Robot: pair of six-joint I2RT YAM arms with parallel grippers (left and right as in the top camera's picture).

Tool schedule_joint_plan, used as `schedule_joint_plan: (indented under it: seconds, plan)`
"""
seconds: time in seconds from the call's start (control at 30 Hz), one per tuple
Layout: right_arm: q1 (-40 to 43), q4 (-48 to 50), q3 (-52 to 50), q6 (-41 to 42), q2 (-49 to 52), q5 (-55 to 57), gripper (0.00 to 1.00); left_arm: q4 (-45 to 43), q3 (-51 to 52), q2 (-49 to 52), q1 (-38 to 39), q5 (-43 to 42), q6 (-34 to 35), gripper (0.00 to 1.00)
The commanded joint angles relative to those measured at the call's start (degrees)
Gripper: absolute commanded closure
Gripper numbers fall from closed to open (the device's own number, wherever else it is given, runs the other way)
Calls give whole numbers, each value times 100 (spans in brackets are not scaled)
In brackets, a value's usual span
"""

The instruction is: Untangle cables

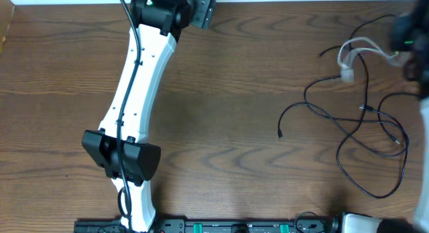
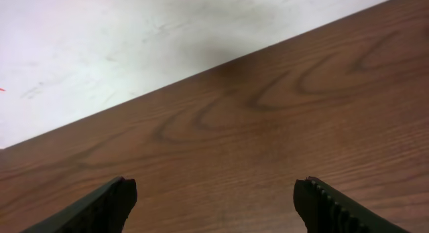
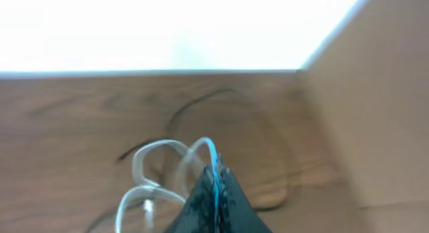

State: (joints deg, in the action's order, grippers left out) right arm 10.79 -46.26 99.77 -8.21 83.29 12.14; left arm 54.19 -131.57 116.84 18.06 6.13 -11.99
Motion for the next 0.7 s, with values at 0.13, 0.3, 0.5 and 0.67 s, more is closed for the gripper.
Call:
schedule_joint_plan:
  seconds: [0.13, 0.3, 0.5, 0.67]
  plan:
    - [1432, -540, 553, 153, -133, 269, 99, 26, 17, -28, 11, -269, 31, 20]
    - [2472, -577, 551, 562, 24, -837, 99, 90, 17, -28, 11, -269, 31, 20]
    - [2774, -625, 551, 568, 702, -1176, 99, 125, 17, -28, 11, -269, 31, 20]
    - [2776, -623, 551, 603, 1239, -1255, 99, 190, 17, -28, 11, -271, 31, 20]
